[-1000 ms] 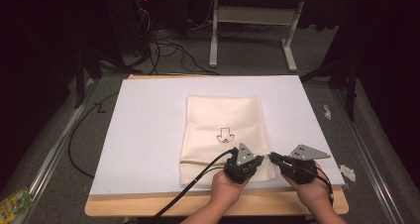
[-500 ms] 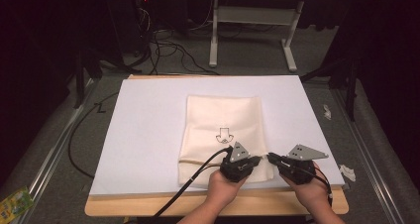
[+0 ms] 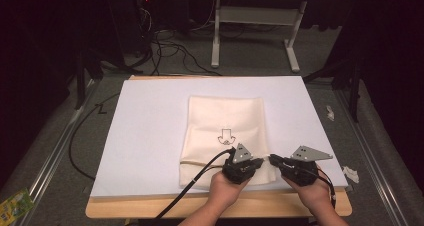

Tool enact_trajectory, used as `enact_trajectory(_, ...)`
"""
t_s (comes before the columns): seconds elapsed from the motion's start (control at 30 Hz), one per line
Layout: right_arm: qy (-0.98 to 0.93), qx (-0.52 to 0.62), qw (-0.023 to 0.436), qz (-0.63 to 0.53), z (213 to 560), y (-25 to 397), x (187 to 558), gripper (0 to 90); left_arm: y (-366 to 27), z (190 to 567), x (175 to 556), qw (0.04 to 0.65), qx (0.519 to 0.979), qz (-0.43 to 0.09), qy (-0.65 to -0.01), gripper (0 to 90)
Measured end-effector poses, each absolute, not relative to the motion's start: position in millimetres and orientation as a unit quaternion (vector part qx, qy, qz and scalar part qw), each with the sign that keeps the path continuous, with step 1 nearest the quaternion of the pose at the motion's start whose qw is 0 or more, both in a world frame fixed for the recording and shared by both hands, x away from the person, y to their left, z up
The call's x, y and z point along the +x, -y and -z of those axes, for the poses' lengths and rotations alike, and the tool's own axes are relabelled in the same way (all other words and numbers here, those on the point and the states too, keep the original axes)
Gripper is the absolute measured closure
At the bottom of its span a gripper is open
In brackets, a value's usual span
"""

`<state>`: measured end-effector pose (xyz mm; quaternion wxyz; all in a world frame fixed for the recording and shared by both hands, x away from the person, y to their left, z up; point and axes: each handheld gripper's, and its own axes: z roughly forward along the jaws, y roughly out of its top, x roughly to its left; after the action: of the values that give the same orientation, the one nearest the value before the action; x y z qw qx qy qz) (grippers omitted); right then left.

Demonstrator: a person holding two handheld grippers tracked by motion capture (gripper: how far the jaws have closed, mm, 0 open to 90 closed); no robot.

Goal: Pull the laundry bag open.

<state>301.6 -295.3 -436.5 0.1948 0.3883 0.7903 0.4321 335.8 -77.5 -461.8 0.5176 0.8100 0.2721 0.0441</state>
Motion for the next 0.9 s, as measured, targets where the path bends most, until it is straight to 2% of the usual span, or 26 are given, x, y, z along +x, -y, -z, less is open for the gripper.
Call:
enact_trajectory(0.43,-0.787,0.392,0.179,-0.442,440.7,294.6,304.4,77.4,78.4,466.3,333.3,0.507,0.821,-0.049,-0.258,87.7)
enact_trajectory(0.57,-0.791,0.391,0.175,-0.436,442.6,294.0,306.6,84.8,79.3,468.9,333.3,0.502,0.825,-0.05,-0.253,87.7)
enact_trajectory(0.9,-0.781,0.403,0.208,-0.43,435.3,289.7,303.9,88.2,74.0,466.4,336.4,0.508,0.814,-0.055,-0.276,87.9)
